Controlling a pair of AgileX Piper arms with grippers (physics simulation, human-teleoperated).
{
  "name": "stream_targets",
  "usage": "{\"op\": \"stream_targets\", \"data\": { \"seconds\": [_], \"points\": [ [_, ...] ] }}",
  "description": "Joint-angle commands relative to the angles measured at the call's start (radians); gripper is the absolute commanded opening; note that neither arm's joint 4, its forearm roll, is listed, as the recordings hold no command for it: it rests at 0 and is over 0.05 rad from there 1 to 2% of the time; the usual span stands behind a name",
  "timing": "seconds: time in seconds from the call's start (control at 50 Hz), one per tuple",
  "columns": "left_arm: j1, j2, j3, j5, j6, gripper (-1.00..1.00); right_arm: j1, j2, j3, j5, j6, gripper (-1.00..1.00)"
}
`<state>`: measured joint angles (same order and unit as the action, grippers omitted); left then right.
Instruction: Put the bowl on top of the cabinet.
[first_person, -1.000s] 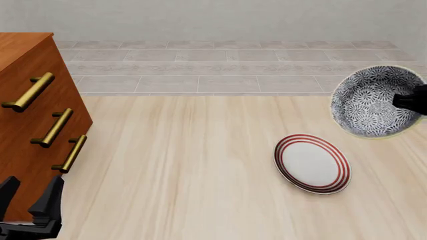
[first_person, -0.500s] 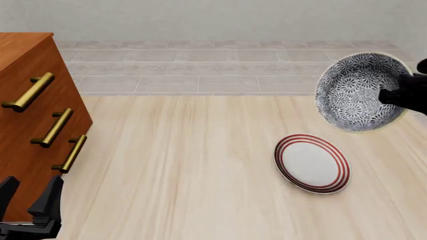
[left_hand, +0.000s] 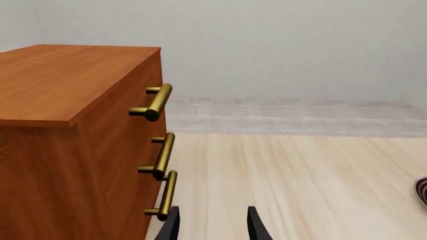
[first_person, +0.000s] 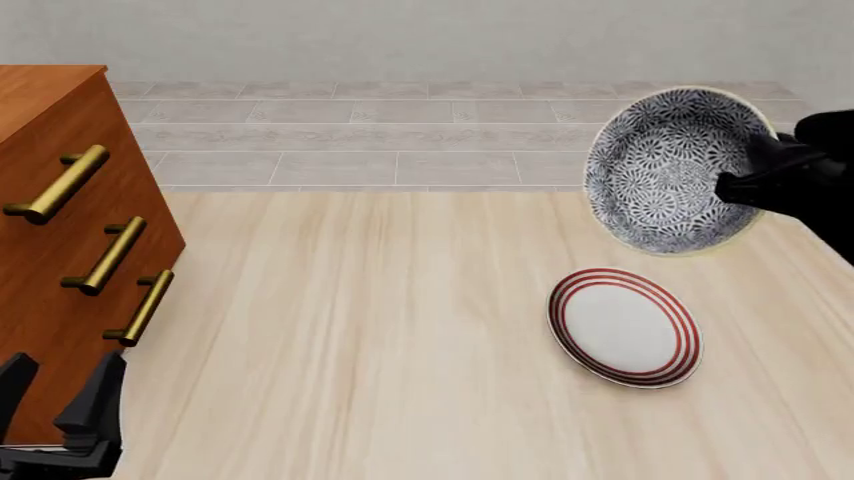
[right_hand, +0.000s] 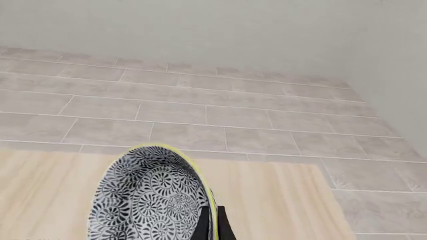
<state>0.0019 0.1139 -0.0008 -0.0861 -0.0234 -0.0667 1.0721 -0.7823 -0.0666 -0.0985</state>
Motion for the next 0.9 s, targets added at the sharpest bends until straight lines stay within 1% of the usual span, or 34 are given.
{"op": "stream_targets", "data": {
  "seconds": [0.02, 0.16, 0.22, 0.24, 0.32, 0.34, 0.4, 0.7, 0.8, 0.9],
  "points": [
    [0.0, -0.008, 0.0, 0.007, -0.002, 1.0, 0.063, 0.005, 0.0, -0.034, 0.023, -1.0],
    [0.002, -0.009, 0.0, 0.007, -0.002, 1.0, 0.095, -0.004, -0.01, -0.032, 0.03, -1.0],
    [0.001, -0.012, 0.0, 0.01, -0.003, 1.0, 0.115, -0.005, -0.01, -0.037, 0.038, -1.0],
    [0.002, -0.013, 0.0, 0.01, -0.003, 1.0, 0.132, -0.004, -0.009, -0.042, 0.05, -1.0],
    [0.0, -0.012, 0.0, 0.01, -0.004, 1.0, 0.15, -0.008, -0.011, -0.043, 0.058, -1.0],
    [0.0, -0.013, 0.0, 0.011, -0.004, 1.0, 0.168, -0.012, -0.012, -0.044, 0.06, -1.0],
    [0.0, -0.017, 0.0, 0.015, -0.005, 1.0, 0.188, -0.016, -0.015, -0.045, 0.067, -1.0],
    [0.002, -0.036, 0.0, 0.029, -0.01, 1.0, 0.253, -0.002, -0.013, -0.066, 0.083, -1.0],
    [0.002, -0.044, 0.0, 0.033, -0.011, 1.0, 0.286, 0.001, -0.013, -0.076, 0.096, -1.0],
    [0.003, -0.046, 0.0, 0.035, -0.012, 1.0, 0.297, 0.001, -0.019, -0.079, 0.106, -1.0]
  ]
}}
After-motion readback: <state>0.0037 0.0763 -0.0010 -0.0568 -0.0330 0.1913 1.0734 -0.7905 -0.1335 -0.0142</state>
